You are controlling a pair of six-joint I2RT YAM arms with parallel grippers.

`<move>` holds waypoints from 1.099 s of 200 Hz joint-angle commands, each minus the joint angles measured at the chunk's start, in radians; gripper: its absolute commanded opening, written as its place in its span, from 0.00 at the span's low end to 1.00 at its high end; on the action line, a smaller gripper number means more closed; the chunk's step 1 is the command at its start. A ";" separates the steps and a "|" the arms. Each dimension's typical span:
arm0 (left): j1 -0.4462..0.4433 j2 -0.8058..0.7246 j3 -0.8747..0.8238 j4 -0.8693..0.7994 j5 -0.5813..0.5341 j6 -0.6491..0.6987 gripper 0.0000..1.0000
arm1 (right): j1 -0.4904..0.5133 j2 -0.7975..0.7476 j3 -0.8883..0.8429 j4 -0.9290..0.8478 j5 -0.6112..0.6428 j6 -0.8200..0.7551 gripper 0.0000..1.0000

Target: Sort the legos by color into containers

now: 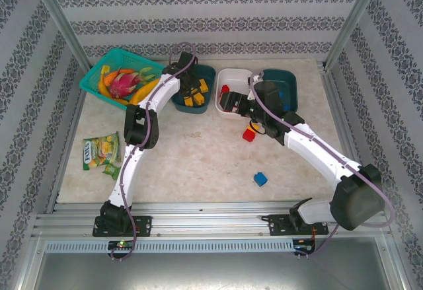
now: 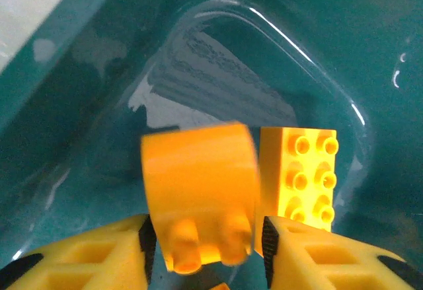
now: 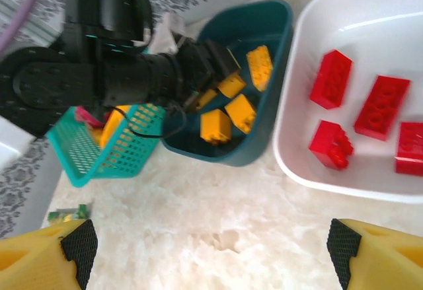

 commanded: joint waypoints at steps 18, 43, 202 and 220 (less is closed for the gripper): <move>0.009 -0.064 0.029 -0.027 0.035 -0.016 0.59 | -0.012 0.016 0.080 -0.263 0.129 0.007 0.91; 0.007 -0.137 0.027 -0.027 0.052 -0.014 0.63 | -0.006 0.027 0.094 -0.362 0.218 0.049 0.91; -0.287 -1.206 -1.268 0.408 0.380 0.119 0.77 | -0.084 0.387 0.077 -0.354 0.161 0.305 0.79; -0.320 -1.267 -1.342 0.408 0.350 0.087 0.77 | -0.086 0.411 0.088 -0.363 0.155 0.301 0.73</move>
